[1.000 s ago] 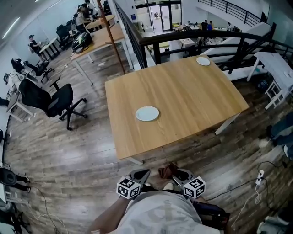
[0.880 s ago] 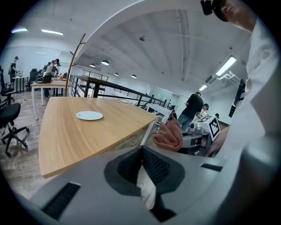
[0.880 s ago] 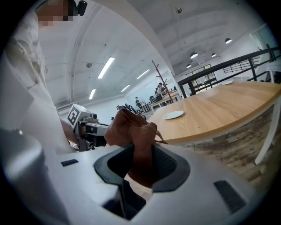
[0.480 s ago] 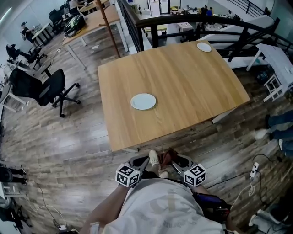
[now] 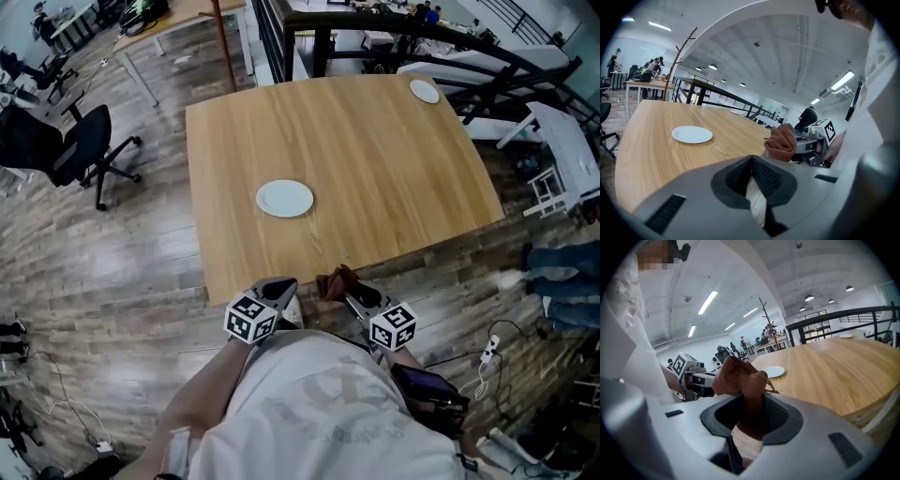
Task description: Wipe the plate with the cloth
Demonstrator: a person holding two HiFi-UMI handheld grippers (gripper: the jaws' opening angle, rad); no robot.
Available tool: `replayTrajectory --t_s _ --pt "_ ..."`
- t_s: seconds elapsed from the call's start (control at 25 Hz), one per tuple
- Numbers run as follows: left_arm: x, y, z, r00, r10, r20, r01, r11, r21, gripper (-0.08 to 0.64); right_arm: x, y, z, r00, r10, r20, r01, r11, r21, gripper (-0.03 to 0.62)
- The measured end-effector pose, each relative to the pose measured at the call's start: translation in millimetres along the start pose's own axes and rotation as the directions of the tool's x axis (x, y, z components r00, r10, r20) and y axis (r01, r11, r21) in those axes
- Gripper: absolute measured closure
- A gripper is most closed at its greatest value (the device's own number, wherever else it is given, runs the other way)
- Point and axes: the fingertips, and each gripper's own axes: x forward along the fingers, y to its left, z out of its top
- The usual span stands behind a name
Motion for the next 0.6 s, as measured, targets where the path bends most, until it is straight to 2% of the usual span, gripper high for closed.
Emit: replayTrajectory --t_s 0.32,0.6 --pt "12 39 24 1.000 -0.015 0.021 0.015 1.000 -0.010 0.549 38 -27 29 0.999 -0.025 -0.021 0.024 1.000 -0.019 0.467" --pt "1 76 37 0.997 0.055 0.056 -0.051 0.996 -0.068 0.549 76 -39 55 0.997 0.011 -0.070 -0.017 0.995 -0.099 0.466"
